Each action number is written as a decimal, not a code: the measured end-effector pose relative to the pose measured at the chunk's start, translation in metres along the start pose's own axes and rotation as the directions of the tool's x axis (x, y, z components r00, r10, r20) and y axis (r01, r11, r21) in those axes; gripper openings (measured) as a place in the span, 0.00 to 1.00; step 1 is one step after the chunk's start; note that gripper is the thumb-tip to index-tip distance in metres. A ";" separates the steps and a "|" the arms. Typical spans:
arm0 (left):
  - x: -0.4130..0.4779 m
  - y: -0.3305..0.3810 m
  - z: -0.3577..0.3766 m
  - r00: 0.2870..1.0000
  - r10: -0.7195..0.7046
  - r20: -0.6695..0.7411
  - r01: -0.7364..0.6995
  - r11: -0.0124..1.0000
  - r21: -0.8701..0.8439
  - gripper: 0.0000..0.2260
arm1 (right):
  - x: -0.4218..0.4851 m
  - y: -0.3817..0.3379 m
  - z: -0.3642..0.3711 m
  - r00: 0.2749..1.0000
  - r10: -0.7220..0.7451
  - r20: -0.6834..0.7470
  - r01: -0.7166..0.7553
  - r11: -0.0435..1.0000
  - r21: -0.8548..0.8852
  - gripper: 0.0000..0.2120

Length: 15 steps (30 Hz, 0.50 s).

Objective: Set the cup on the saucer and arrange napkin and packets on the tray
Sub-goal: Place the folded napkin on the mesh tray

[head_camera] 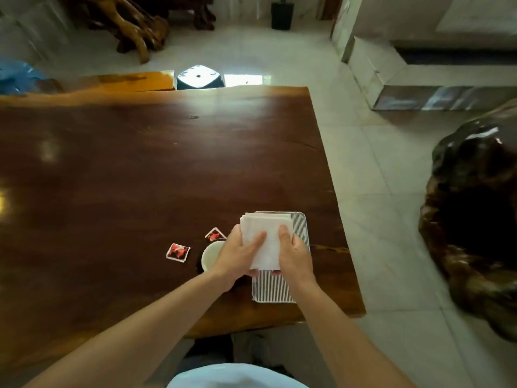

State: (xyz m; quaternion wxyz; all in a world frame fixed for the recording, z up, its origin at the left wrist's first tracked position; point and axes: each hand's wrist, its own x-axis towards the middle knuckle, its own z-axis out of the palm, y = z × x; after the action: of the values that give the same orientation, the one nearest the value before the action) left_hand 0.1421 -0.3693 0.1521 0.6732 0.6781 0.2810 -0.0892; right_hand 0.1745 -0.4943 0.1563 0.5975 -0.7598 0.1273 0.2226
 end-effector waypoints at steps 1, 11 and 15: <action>-0.001 -0.006 0.005 0.998 0.055 0.023 -0.055 0.998 0.031 0.14 | 0.003 0.005 -0.006 0.999 -0.012 -0.041 0.011 1.000 -0.026 0.16; 0.014 -0.036 0.040 0.995 0.009 0.099 -0.007 1.000 -0.023 0.12 | 0.044 0.039 -0.032 0.982 -0.121 -0.142 0.086 0.970 -0.229 0.16; 0.046 -0.042 0.048 0.999 -0.052 -0.016 0.053 0.998 0.037 0.17 | 0.073 0.051 -0.028 0.974 -0.194 -0.118 0.148 0.937 -0.316 0.15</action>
State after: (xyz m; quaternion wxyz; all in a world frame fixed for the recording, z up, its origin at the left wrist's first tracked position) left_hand 0.1718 -0.4064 0.0890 0.6556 0.6838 0.3018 -0.1071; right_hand 0.2199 -0.5288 0.0825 0.4788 -0.8656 0.0687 0.1298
